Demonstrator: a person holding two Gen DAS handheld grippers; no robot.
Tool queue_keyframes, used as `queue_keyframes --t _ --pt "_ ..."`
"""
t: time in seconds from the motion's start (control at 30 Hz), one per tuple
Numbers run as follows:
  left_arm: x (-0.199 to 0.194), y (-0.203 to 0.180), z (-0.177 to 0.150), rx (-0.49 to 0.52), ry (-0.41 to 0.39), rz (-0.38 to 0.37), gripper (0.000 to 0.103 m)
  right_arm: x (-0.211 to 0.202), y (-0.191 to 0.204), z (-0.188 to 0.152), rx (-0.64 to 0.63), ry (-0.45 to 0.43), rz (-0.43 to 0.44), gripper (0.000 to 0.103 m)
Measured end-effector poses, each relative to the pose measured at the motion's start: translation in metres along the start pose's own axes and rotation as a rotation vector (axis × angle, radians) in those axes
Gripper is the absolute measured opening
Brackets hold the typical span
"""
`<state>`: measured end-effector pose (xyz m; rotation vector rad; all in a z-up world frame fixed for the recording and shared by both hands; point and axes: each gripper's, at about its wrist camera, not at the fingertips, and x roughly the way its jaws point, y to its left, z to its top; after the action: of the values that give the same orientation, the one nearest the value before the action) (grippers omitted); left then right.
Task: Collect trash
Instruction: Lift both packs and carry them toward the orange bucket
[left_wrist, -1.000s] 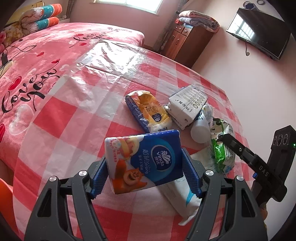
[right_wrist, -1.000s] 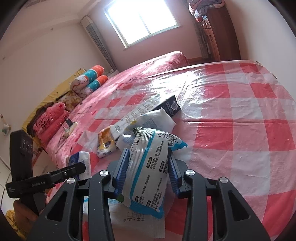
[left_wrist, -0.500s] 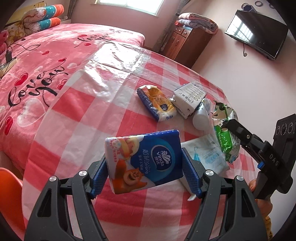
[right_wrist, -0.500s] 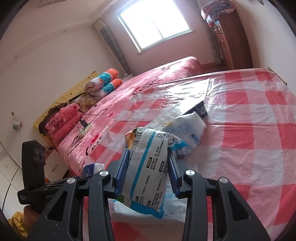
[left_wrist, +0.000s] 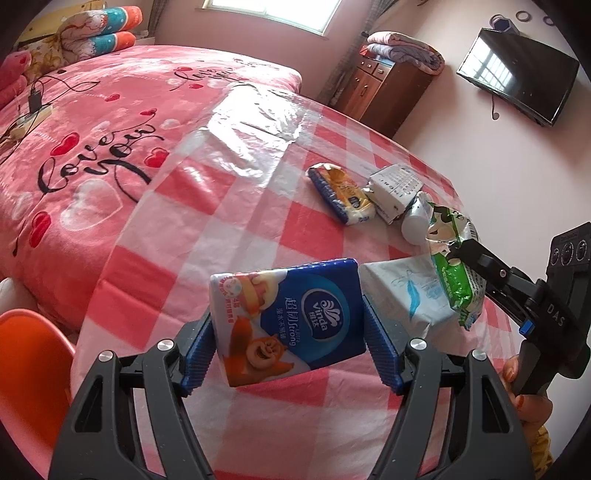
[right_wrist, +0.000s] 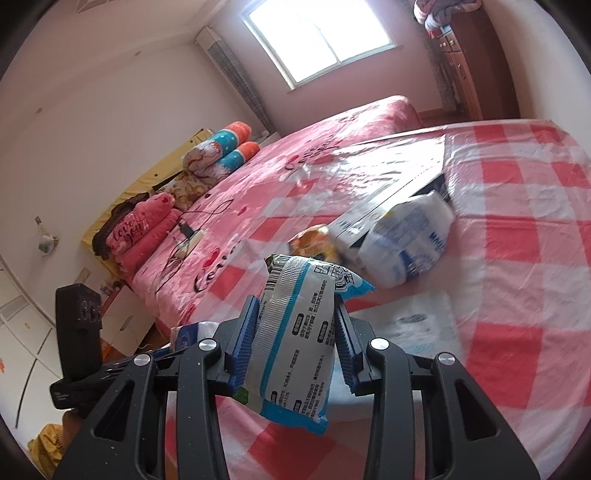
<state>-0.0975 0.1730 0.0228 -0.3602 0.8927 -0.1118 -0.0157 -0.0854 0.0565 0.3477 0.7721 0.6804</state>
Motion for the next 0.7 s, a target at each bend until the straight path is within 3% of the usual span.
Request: queue_keyframes --t 0.7 --pt "-0.050 0.079 -0.028 -0.115 -0.042 0.090 0.073 0.047 0.111 -0.040 -0.175 0.192 0.142 0.041"
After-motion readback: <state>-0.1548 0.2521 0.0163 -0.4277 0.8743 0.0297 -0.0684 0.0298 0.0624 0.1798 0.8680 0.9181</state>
